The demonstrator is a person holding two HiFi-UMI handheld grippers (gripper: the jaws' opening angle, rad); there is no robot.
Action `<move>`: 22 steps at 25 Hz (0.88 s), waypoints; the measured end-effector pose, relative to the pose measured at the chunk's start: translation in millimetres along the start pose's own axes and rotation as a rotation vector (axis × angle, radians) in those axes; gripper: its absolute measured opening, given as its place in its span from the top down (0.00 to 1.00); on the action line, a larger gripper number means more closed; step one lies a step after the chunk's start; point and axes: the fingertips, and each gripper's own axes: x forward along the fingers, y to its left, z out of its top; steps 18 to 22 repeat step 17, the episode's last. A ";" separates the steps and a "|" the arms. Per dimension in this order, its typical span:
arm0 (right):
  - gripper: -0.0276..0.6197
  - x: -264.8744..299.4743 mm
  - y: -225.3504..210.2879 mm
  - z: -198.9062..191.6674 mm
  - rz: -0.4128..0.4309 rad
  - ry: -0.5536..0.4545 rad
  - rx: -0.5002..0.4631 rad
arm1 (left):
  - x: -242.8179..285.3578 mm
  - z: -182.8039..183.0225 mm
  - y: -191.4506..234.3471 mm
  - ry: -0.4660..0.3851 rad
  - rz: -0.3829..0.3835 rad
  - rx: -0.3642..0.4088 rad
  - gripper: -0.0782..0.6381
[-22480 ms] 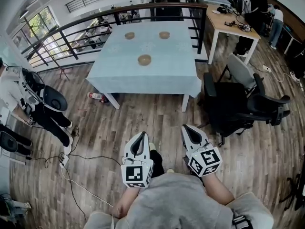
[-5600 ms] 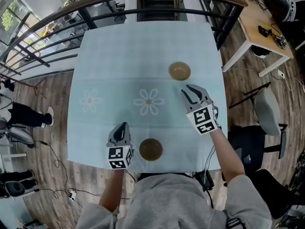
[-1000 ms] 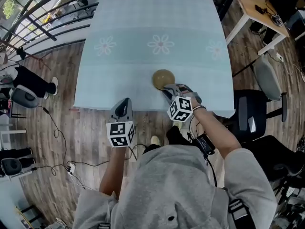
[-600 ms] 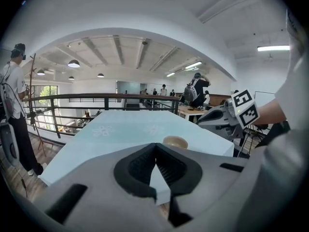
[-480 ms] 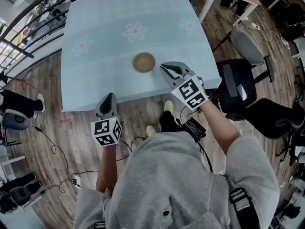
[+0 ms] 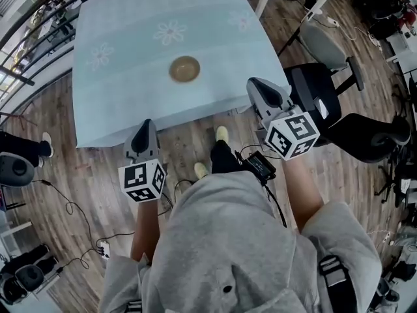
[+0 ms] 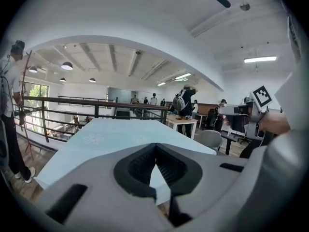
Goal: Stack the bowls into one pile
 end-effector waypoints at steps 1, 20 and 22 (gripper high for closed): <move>0.91 -3.2 0.1 -1.0 -0.006 -0.002 0.003 | -3.8 2.8 -0.6 -0.006 0.004 0.004 0.87; 0.91 -4.3 21.0 -10.1 0.022 -0.040 -0.011 | -21.2 17.7 0.0 -0.060 0.019 -0.006 0.87; 0.91 -4.3 21.0 -10.1 0.022 -0.040 -0.011 | -21.2 17.7 0.0 -0.060 0.019 -0.006 0.87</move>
